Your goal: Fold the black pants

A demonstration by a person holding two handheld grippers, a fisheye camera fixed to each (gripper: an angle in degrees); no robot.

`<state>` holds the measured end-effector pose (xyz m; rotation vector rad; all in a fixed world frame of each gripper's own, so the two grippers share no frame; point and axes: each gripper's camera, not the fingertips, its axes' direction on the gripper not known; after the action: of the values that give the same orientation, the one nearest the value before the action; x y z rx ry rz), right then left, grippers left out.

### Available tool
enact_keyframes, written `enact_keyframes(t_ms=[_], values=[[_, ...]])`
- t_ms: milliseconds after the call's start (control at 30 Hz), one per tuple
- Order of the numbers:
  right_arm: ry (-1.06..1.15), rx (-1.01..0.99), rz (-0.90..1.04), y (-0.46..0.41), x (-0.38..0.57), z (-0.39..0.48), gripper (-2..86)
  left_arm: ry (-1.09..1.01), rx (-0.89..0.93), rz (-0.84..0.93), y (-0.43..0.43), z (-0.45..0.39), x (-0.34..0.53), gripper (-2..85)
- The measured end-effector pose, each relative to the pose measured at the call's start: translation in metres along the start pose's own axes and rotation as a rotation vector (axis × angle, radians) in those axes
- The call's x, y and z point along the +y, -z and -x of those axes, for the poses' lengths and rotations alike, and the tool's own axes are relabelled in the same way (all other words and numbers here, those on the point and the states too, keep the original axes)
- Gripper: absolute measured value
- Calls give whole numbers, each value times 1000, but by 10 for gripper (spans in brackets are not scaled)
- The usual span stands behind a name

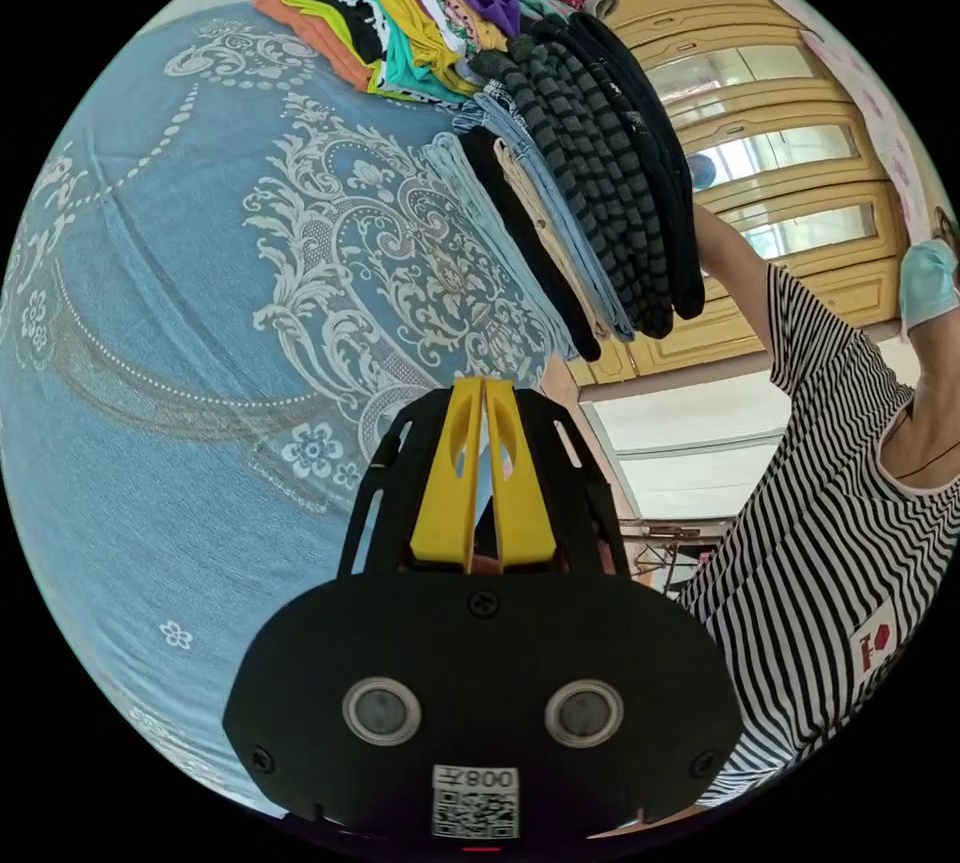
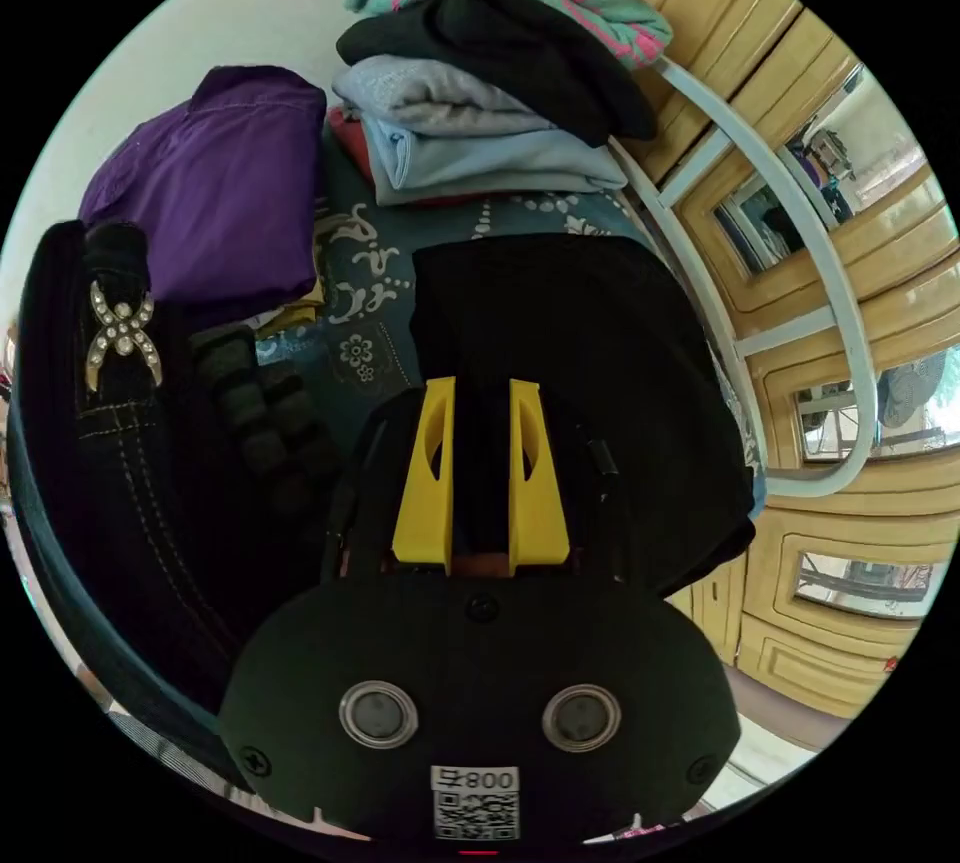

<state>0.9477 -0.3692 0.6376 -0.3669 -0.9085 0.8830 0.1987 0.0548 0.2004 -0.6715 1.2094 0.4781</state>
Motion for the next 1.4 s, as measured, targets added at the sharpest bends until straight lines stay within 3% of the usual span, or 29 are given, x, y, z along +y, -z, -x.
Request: enact_keyframes(t_ms=[200, 400, 567, 700, 1000, 1233, 1400], values=[[-78, -59, -100, 3, 24, -38, 24, -25, 3, 0, 15, -18, 22, 1], [-290, -206, -300, 52, 83, -113, 9, -64, -31, 16, 36, -46, 55, 1], [-582, -596, -643, 119, 194, -230, 7, -42, 3, -3, 54, -64, 89, 1], [-664, -839, -878, 167, 271, -290, 8, -48, 32, -20, 71, -89, 119, 2], [-451, -997, -1122, 357, 350, -291, 9, -154, 47, -136, 127, -167, 194, 6], [-147, -1146, -1296, 529, 386, -199, 8, -216, 37, -328, 195, -225, 263, 22], [46, -1175, -1287, 622, 416, -107, 8, -386, 90, -551, 260, -301, 301, 93]])
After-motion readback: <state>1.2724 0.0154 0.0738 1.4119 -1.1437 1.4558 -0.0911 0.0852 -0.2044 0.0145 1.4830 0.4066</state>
